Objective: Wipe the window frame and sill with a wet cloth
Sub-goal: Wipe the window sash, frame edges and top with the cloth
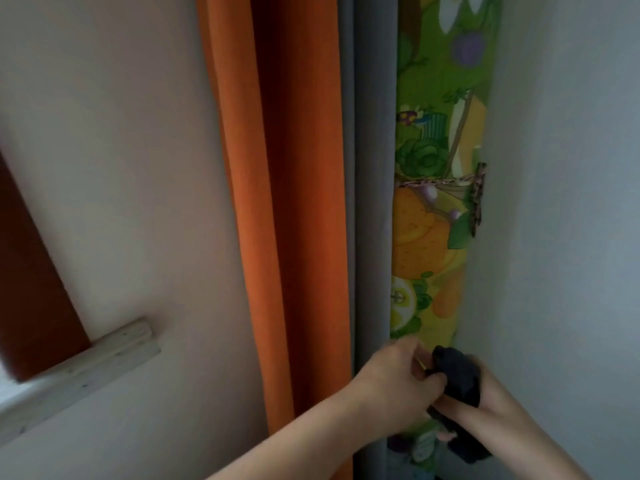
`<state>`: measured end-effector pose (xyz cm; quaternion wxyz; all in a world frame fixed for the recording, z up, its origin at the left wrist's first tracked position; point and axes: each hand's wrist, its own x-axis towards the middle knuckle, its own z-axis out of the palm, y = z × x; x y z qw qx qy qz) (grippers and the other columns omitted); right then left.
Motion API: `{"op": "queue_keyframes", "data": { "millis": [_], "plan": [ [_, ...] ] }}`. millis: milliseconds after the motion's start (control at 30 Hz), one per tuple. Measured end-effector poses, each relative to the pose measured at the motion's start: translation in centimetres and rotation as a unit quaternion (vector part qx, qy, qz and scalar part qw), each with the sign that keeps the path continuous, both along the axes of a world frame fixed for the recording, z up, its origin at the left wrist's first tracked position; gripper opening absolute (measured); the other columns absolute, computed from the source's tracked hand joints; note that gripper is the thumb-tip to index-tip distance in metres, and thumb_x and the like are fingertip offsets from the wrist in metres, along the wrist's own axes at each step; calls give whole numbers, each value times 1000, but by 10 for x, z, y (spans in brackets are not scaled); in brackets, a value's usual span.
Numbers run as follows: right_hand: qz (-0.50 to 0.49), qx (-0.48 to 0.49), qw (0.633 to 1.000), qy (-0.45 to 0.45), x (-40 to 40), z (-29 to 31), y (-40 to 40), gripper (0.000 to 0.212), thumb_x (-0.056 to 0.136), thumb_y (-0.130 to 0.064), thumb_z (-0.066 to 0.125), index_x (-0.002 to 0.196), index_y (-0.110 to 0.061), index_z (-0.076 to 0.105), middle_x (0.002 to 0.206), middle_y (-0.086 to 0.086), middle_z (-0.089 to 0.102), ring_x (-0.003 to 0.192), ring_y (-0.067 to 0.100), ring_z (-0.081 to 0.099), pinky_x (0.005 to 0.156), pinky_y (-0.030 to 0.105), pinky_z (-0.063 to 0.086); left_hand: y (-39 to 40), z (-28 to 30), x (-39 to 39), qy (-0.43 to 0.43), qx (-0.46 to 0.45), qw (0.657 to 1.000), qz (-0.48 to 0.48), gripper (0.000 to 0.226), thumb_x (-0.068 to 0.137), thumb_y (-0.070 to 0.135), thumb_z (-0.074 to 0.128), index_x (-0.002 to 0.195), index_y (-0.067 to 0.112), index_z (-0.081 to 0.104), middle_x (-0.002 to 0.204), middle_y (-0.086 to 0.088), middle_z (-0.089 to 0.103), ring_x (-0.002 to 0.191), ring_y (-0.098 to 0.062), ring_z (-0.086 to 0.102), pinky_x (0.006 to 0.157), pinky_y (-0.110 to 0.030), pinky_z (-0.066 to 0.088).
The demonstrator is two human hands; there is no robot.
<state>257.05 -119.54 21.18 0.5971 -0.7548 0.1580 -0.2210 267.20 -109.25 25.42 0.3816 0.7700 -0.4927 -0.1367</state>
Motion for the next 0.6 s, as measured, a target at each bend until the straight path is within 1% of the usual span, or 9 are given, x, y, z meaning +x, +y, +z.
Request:
{"op": "queue_keyframes", "data": {
  "millis": [67,133,200,267,333,400,467,533,600],
  "plan": [
    [-5,6,1000,-1,-11,8,4,54,46,-42,70,96,-26,55,75,-1,71,63,11,69,56,27,58,2,10,-10,5,4,1000,-13,10,89,28,56,92,22,49,95,2,54,81,-12,50,68,-21,40],
    [14,15,1000,-3,-20,17,10,52,45,-40,70,93,-31,55,73,-11,72,63,5,68,56,22,56,7,18,-20,8,10,1000,-21,13,88,30,56,88,21,46,91,3,52,79,-13,50,70,-24,41],
    [48,23,999,3,-23,20,14,57,37,-41,68,92,-32,56,76,-22,71,66,-3,67,58,15,54,21,25,-24,16,24,999,-20,16,87,33,56,87,21,45,89,1,54,77,-16,54,72,-28,46],
    [96,37,995,20,-13,26,28,60,35,-42,68,93,-33,56,79,-28,69,70,-7,66,62,12,52,44,33,-19,29,40,999,-11,19,85,35,57,84,22,43,85,-3,59,78,-22,60,77,-39,54],
    [154,22,988,11,8,35,46,65,35,-44,68,97,-37,50,82,-40,63,77,-14,63,66,8,49,75,45,-5,24,50,998,24,21,85,35,59,84,21,44,79,-4,62,78,-23,64,80,-46,55],
    [222,0,975,1,35,46,68,66,39,-42,70,100,-40,44,83,-51,55,82,-22,58,70,4,46,110,58,9,27,37,997,67,22,83,34,62,79,23,43,71,0,63,72,-22,66,76,-46,56],
    [289,-14,957,2,63,64,91,58,52,-29,72,100,-41,41,80,-55,50,81,-27,54,70,2,44,146,77,19,44,25,992,117,25,77,37,65,75,25,43,62,3,62,63,-21,67,66,-41,59],
    [389,-30,921,-11,99,85,127,51,64,-22,66,103,-42,41,87,-55,51,86,-26,54,74,2,43,192,94,27,43,-14,980,192,26,69,41,65,71,26,43,53,6,56,51,-16,58,53,-31,51],
    [436,-42,898,-37,124,106,164,47,67,-22,66,105,-41,46,91,-44,60,84,-17,60,71,7,46,229,108,33,27,-41,969,242,32,60,47,63,70,25,43,54,6,52,52,-15,51,52,-33,44]
  ]
}}
